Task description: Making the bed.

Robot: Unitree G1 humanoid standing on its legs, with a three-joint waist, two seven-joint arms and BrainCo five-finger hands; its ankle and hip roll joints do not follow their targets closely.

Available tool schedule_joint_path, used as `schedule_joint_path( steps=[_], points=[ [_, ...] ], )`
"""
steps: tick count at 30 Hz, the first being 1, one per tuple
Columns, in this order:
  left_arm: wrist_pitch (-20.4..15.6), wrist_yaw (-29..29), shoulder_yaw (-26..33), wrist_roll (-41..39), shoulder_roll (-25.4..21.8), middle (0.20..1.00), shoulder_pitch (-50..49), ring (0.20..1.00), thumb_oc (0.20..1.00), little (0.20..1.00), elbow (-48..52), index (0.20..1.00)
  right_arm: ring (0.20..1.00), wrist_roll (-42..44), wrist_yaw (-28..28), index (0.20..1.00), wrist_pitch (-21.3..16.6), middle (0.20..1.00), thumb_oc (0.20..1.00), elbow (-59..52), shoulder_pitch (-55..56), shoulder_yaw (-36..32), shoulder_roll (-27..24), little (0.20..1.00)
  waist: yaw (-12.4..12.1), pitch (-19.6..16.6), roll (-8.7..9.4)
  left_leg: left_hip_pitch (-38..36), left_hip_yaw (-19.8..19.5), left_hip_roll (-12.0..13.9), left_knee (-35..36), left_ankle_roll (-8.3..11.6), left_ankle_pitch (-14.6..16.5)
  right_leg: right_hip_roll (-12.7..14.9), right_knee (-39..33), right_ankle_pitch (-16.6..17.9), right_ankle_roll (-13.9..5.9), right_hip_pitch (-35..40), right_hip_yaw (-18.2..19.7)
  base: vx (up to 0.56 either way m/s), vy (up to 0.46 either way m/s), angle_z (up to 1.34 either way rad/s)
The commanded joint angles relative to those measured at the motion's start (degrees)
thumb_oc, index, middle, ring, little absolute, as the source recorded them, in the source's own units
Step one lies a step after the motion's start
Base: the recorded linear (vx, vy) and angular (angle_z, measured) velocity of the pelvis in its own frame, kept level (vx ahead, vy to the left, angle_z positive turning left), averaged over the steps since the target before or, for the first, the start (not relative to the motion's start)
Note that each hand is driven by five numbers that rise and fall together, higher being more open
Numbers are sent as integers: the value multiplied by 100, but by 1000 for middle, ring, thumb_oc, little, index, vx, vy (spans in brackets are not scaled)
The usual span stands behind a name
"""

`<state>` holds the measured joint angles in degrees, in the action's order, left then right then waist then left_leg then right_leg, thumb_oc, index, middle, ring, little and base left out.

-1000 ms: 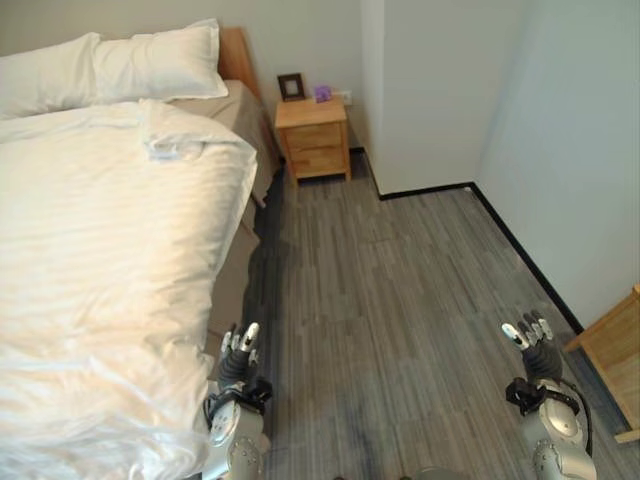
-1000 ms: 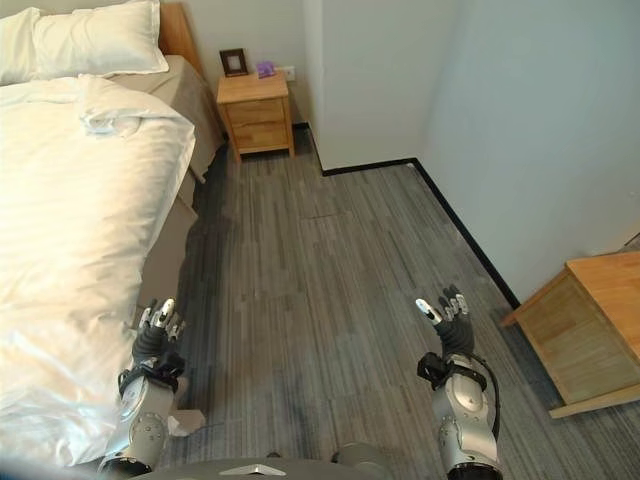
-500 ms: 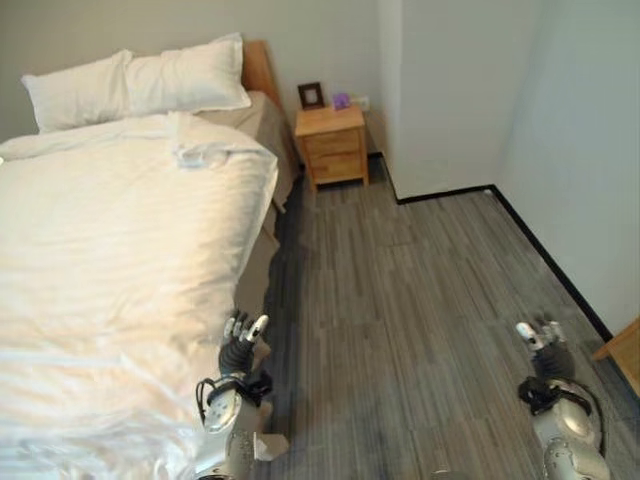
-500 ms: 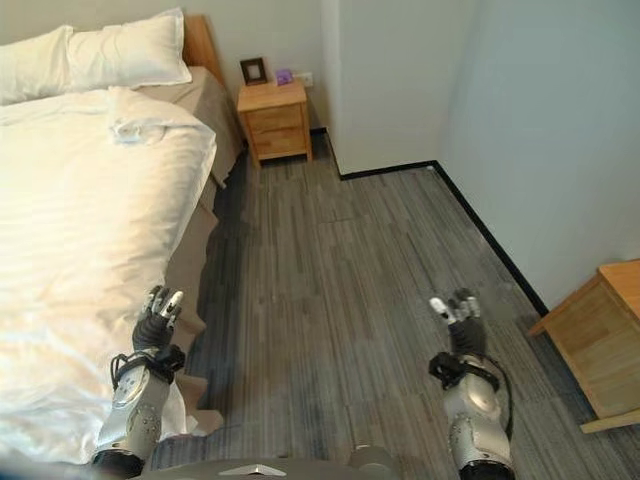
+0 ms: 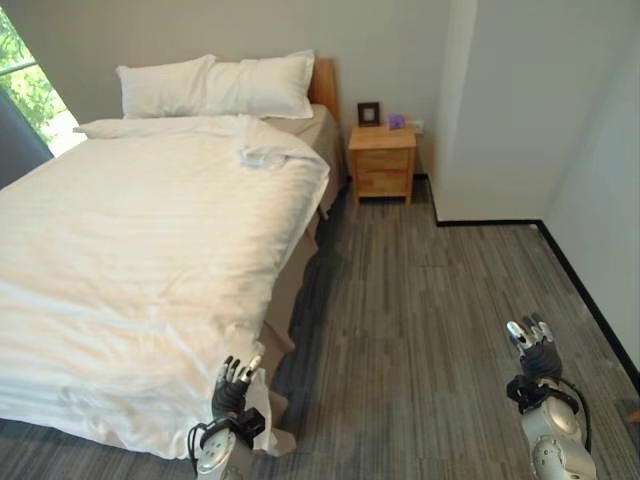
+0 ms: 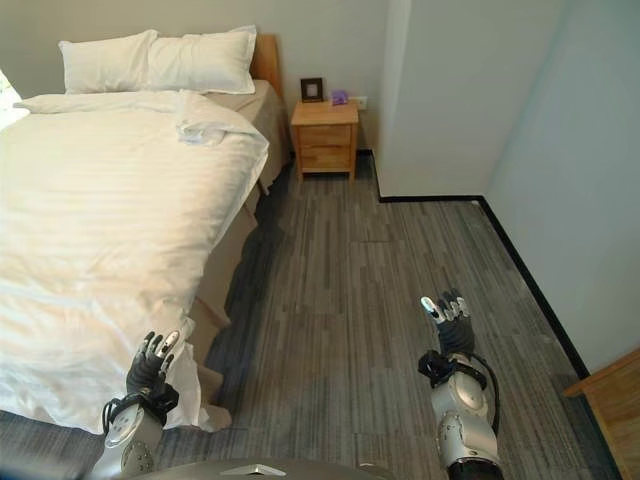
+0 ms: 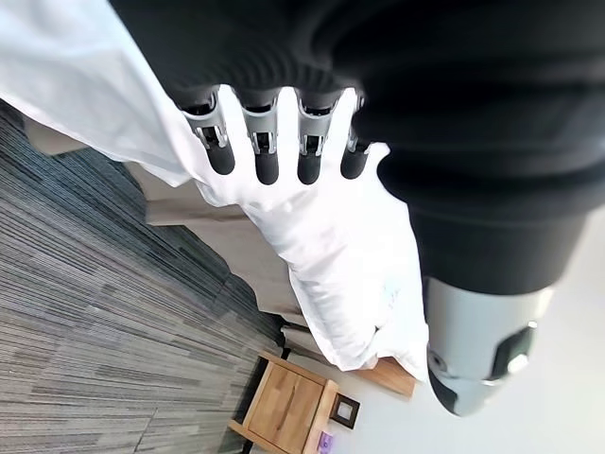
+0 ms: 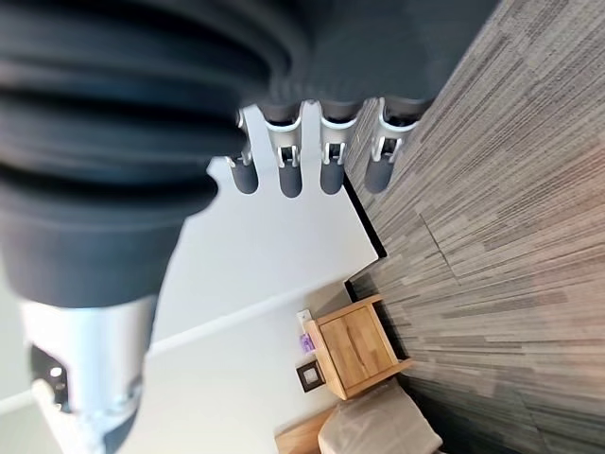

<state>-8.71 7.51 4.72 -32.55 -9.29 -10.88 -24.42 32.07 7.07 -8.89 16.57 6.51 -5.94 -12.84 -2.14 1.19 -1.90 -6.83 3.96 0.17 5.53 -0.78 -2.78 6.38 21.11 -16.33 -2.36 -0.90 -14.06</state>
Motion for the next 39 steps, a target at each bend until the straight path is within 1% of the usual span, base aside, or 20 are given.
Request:
schedule_joint_path(
  steps=[1, 3, 5, 9, 13, 15, 17, 19, 20, 21, 22, 23, 24, 28, 30, 31, 32, 33, 35, 39],
  points=[
    [-330, 42, 179, -16, -296, 1000, 374, 1000, 1000, 1000, 289, 1000, 1000, -67, -20, 1000, -288, 1000, 1000, -169, -380, 200, -6, 1000, -98, 95, 514, 35, -158, -127, -211, 104, 436, 375, -2092, 1634, -685, 784, 124, 36, 97, -1],
    [-330, 42, 179, -16, -296, 1000, 374, 1000, 1000, 1000, 289, 1000, 1000, -67, -20, 1000, -288, 1000, 1000, -169, -380, 200, -6, 1000, -98, 95, 514, 35, -158, -127, -211, 104, 436, 375, -2092, 1634, -685, 784, 124, 20, 94, -3],
    [-303, 68, 132, 65, -405, 1000, 446, 1000, 1000, 1000, 271, 1000, 1000, -286, -60, 1000, -246, 1000, 1000, -232, -372, 333, -48, 1000, -60, 422, 475, 27, -260, -231, -434, -170, 621, 623, -389, 1861, -708, 21, 492, 39, 249, -4],
    [-240, 93, 116, 165, -468, 1000, 457, 1000, 1000, 1000, 280, 1000, 1000, -220, -53, 1000, -260, 1000, 1000, -213, -225, 360, 51, 1000, -6, 580, 395, -144, -244, -215, -424, -282, 747, 695, 592, 2062, -643, -475, 494, 135, 107, 1],
    [-340, 191, 10, 1, -502, 1000, 678, 1000, 1000, 1000, 319, 1000, 1000, 231, 49, 1000, -353, 1000, 1000, -36, -97, 159, 103, 1000, 399, 800, 377, -564, -470, -159, -255, -131, 1014, 131, -391, 2025, -686, -1373, 803, 269, -38, 5],
    [-369, 235, -37, -85, -504, 1000, 856, 1000, 1000, 1000, 223, 1000, 1000, 376, 124, 1000, -458, 1000, 1000, 3, -121, 120, 112, 1000, 616, 860, 459, -864, -702, -177, -212, -50, 1190, -122, -1485, 2337, -770, -1568, 1014, 415, -109, 36],
    [-400, 271, -113, -98, -510, 1000, 1025, 1000, 1000, 1000, 115, 1000, 1000, 214, 163, 1000, -408, 1000, 1000, -81, -139, 181, 20, 1000, 864, 842, 409, -1309, -908, -30, -53, 73, 1387, -335, -2459, 2720, -885, -1658, 878, 619, -138, 61],
    [-412, 312, -143, -46, -489, 1000, 1060, 1000, 1000, 1000, 90, 1000, 1000, 88, 165, 1000, -386, 1000, 1000, -93, -141, 199, -38, 1000, 933, 803, 413, -1467, -972, -15, -53, 109, 1444, -336, -2372, 2769, -890, -1675, 775, 557, -162, 103],
    [-439, 299, -228, -199, -353, 1000, 1034, 1000, 1000, 1000, 8, 1000, 1000, -16, 114, 1000, -359, 1000, 1000, -15, -173, 288, -173, 1000, 974, 556, 330, -1555, -949, 192, -449, 303, 1220, -388, -2123, 2742, -621, -1444, 573, 705, -298, 83],
    [-478, 301, -315, -507, -254, 1000, 1069, 1000, 1000, 1000, -17, 1000, 1000, 46, 154, 1000, -367, 1000, 1000, 26, -255, 306, -289, 1000, 995, 496, 240, -1200, -912, 339, -1464, 560, 490, -480, -1976, 2594, -477, -1263, 496, 855, -384, 46],
    [-528, 289, -332, -741, -162, 1000, 1143, 1000, 1000, 1000, -35, 1000, 1000, 179, 150, 1000, -438, 1000, 1000, 7, -355, 295, -327, 1000, 972, 511, 264, -795, -843, 346, -2443, 696, 101, -468, -1964, 2503, -389, -1085, 421, 851, -618, 121],
    [-462, 193, -443, -866, -142, 1000, 1232, 1000, 1000, 1000, 61, 1000, 1000, 188, 182, 1000, -487, 1000, 1000, -44, -428, 302, -498, 1000, 817, 750, 563, 238, -41, 564, -4486, 714, -511, -421, -2123, 2092, -42, -269, 275, 700, -604, 109],
    [-445, 262, -470, -879, -147, 1000, 1318, 1000, 1000, 1000, 54, 1000, 1000, 93, 282, 1000, -478, 1000, 1000, 25, -533, 320, -573, 1000, 693, 934, 606, 592, 253, 746, -4795, 650, -318, -446, -2117, 1939, 14, -63, 237, 641, -584, 61],
    [-455, 296, -533, -1118, -96, 1000, 1399, 1000, 1000, 1000, -8, 1000, 1000, 117, 414, 1000, -418, 1000, 1000, 84, -674, 335, -588, 1000, 367, 1134, 739, 1621, 810, 1074, -4043, 598, -118, -331, -2288, 1701, -28, 591, 314, 377, -129, -21],
    [-471, 278, -558, -991, -107, 1000, 1308, 1000, 1000, 1000, 70, 1000, 1000, -172, 356, 1000, -360, 1000, 1000, -7, -568, 330, -698, 1000, 207, 1141, 656, 2011, 547, 721, -2875, 571, -222, -371, -2314, 1500, -73, 864, 497, 433, 23, -38],
    [-472, 278, -560, -991, -106, 1000, 1301, 1000, 1000, 1000, 72, 1000, 1000, -174, 357, 1000, -359, 1000, 1000, -10, -561, 331, -698, 1000, 212, 1140, 673, 1980, 553, 695, -2828, 567, -243, -349, -2316, 1494, -78, 876, 492, 532, 109, -57],
    [-435, 230, -504, -1080, -35, 1000, 1135, 1000, 1000, 1000, 152, 1000, 1000, -264, 338, 1000, -360, 1000, 1000, -56, -469, 308, -664, 1000, 98, 1045, 563, 1984, 169, 554, -1692, 590, -434, -439, -2372, 1365, -133, 1120, 641, 459, 106, -106],
    [-426, 216, -504, -1073, -16, 1000, 1060, 1000, 1000, 1000, 203, 1000, 1000, -313, 317, 1000, -359, 1000, 1000, -102, -416, 285, -658, 1000, 82, 1006, 542, 1844, 53, 502, -1326, 619, -499, -439, -2401, 1314, -161, 1249, 700, 458, 106, -49],
    [-451, 169, -412, -972, -76, 1000, 916, 1000, 1000, 1000, 367, 1000, 1000, -428, 255, 1000, -367, 1000, 1000, -180, -290, 238, -590, 1000, 86, 941, 557, 1695, -197, 411, -1213, 641, -446, -383, -2419, 1251, -193, 1345, 852, 372, 88, -70],
    [-578, 271, -284, -1045, -151, 1000, 1041, 1000, 1000, 1000, 319, 1000, 1000, -300, 324, 1000, -435, 1000, 1000, 11, -255, 286, -298, 1000, 200, 751, 618, 1422, 100, 326, -857, 461, -279, -252, -2401, 1230, -320, 1221, 1094, 294, 165, -82]
  ],
)
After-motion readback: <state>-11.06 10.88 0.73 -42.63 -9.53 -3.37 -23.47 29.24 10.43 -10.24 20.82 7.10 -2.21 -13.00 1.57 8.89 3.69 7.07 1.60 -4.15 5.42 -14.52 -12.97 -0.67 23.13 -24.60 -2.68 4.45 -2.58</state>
